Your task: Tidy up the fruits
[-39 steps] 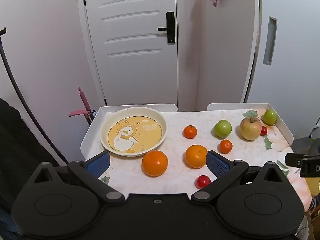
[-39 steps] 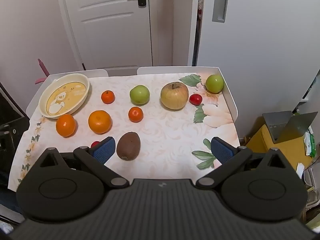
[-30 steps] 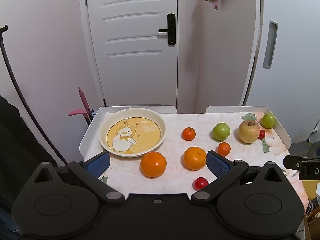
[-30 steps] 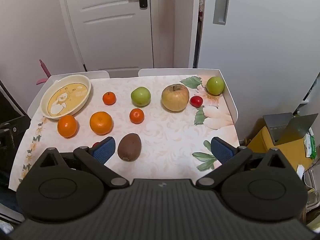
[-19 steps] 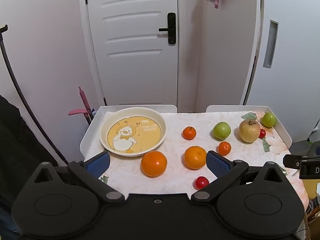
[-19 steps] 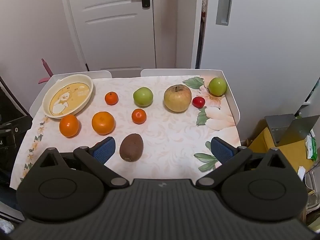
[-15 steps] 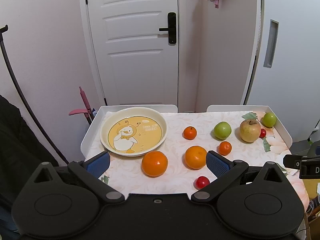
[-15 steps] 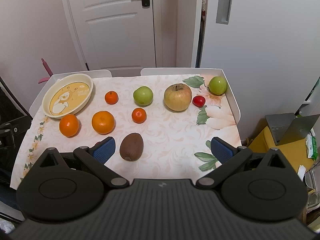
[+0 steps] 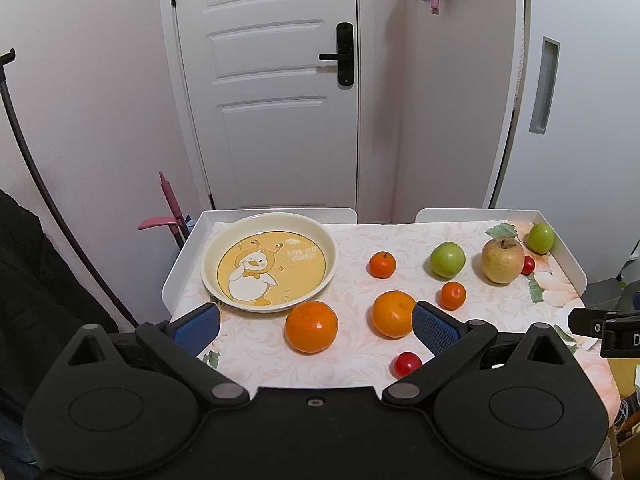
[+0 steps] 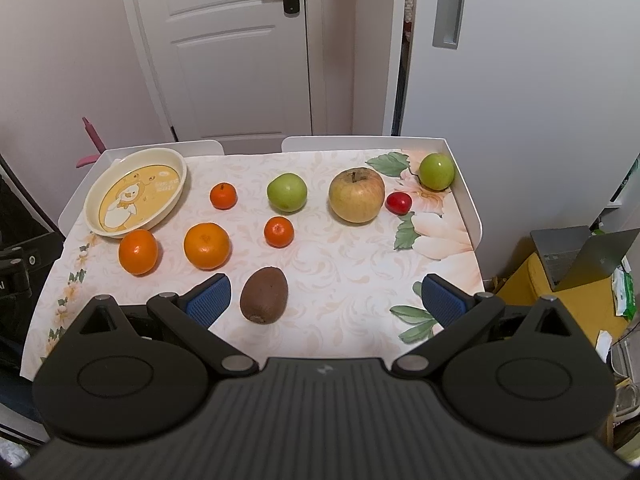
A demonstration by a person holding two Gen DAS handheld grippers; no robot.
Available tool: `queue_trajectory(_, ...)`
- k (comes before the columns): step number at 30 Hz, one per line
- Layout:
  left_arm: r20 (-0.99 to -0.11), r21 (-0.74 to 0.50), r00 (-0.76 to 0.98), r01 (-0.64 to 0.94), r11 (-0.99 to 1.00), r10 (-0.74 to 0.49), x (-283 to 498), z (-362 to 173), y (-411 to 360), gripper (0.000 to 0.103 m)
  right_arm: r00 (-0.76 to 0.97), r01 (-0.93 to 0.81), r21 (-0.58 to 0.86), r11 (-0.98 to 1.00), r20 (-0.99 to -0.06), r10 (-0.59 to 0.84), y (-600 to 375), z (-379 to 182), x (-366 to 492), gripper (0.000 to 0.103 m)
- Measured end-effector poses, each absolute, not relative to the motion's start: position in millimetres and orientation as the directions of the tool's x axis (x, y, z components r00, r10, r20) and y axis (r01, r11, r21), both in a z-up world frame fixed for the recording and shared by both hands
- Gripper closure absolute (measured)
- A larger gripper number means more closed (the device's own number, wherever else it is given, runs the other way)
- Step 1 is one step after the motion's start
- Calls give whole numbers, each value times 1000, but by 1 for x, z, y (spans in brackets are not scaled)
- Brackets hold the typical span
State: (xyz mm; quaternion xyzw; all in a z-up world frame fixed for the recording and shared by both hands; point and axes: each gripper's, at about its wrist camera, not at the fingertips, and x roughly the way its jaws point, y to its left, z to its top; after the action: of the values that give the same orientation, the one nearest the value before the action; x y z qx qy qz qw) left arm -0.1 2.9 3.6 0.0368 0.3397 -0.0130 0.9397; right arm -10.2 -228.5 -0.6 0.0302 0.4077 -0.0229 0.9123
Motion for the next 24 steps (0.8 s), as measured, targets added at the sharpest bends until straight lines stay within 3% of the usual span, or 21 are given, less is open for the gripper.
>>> queue_trajectory(24, -649, 63, 761, 43, 997, 8, 4, 1, 6, 0, 679, 72, 42, 997, -734, -18, -229, -1, -8, 0)
